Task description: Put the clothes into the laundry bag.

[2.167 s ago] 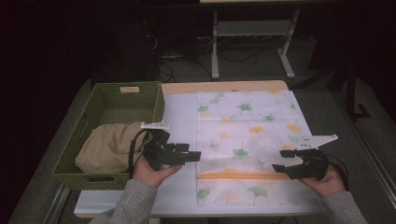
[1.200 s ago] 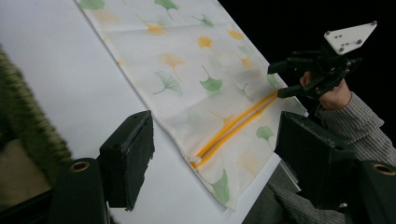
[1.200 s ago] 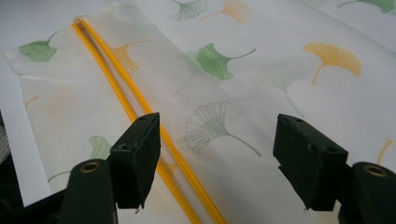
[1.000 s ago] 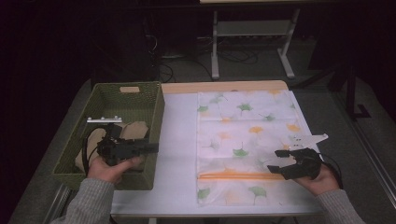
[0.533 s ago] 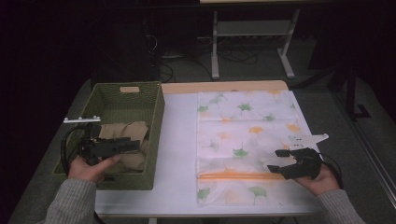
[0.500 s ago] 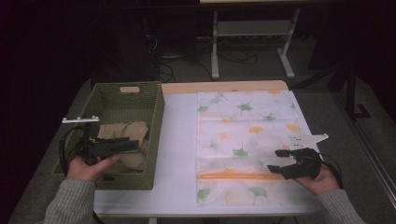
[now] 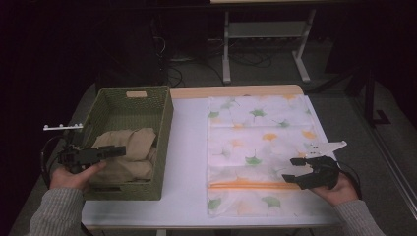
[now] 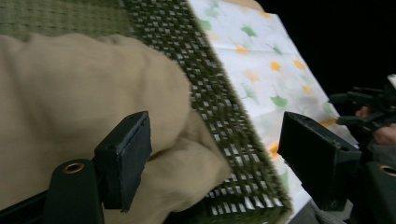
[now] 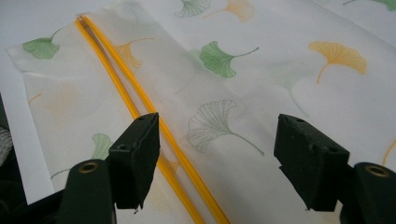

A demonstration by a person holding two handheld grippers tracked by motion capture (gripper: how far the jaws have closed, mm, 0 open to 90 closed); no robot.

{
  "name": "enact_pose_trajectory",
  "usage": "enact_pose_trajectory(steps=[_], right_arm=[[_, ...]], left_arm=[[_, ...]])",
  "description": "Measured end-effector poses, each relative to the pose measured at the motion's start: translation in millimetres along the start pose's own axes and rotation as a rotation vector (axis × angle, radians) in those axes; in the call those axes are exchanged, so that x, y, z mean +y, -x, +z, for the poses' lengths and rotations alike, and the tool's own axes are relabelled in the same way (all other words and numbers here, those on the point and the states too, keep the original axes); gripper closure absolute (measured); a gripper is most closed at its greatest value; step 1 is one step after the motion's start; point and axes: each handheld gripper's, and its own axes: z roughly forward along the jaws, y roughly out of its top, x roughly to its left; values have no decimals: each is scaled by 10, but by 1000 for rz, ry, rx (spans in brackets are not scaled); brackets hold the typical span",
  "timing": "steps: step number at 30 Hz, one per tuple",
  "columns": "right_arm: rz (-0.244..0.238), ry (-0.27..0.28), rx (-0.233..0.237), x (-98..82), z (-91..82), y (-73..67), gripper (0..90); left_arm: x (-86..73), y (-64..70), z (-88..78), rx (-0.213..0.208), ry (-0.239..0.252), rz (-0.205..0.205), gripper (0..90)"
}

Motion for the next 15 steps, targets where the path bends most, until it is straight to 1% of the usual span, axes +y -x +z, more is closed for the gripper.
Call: enact_pose_trajectory(steps=[4, 6, 7, 9, 10, 12, 14, 15], right_arm=[[5, -4, 3, -6, 2, 2, 298], [5, -1, 3, -7, -4, 5, 297], [5, 0, 3, -8, -6, 7, 296], [6, 1, 4, -9, -13, 9, 295], [4, 2, 3, -9, -14, 9, 294], [3, 3, 6, -7, -13, 6, 292], [2, 2, 8, -6, -8, 5, 290], [3, 2, 8, -6, -5, 4, 290]], left_arm=[[21, -94, -1, 49, -26, -12, 238], [27, -137, -6, 74, -39, -26, 237], [29, -159, -10, 102, -52, -25, 236], [27, -209, -22, 136, -65, -32, 234], [27, -232, -24, 166, -75, -35, 234], [32, -262, -8, 202, -94, -43, 232], [48, -279, 51, 275, -142, -42, 233], [55, -288, 86, 299, -165, -33, 234]])
